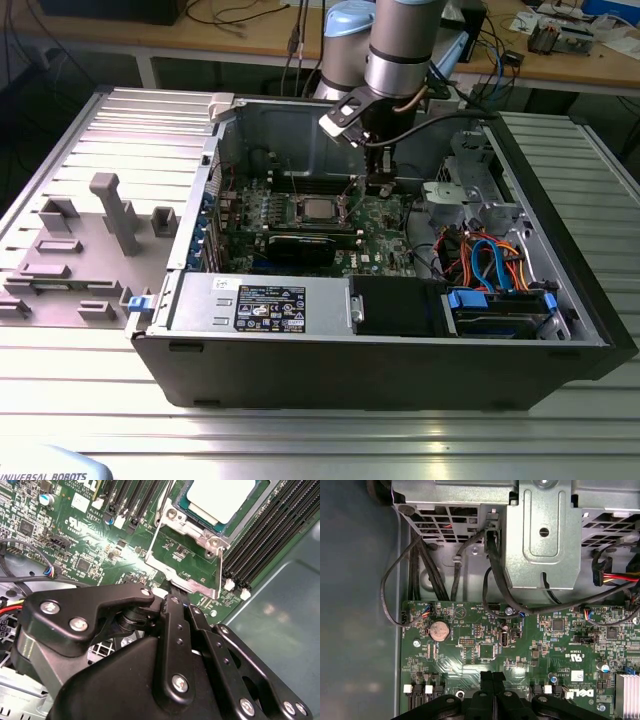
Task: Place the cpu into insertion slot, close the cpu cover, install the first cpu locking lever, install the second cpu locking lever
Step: 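Close the cpu cover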
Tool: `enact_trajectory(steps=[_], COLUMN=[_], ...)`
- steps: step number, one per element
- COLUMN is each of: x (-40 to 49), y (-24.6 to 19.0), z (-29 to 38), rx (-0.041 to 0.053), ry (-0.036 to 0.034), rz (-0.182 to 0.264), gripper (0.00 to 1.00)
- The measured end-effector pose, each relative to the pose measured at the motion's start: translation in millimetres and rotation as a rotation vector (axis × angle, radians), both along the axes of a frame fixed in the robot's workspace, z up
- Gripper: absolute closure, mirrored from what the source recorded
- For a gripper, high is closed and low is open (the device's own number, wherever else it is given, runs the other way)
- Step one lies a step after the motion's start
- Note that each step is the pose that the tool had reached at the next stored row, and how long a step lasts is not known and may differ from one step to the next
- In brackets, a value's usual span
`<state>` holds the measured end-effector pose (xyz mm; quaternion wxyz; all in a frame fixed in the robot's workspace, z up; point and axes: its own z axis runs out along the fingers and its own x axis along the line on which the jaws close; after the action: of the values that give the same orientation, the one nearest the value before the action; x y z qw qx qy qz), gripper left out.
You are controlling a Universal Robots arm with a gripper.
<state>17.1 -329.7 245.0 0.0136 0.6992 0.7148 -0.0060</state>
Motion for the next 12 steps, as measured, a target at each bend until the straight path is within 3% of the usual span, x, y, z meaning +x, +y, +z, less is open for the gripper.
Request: enact_trajectory(steps=[12], x=[-6.5], y=[0.0], z=[0.0], rx=[0.0], ry=[0.0], rz=[0.0], gripper=[0.89])
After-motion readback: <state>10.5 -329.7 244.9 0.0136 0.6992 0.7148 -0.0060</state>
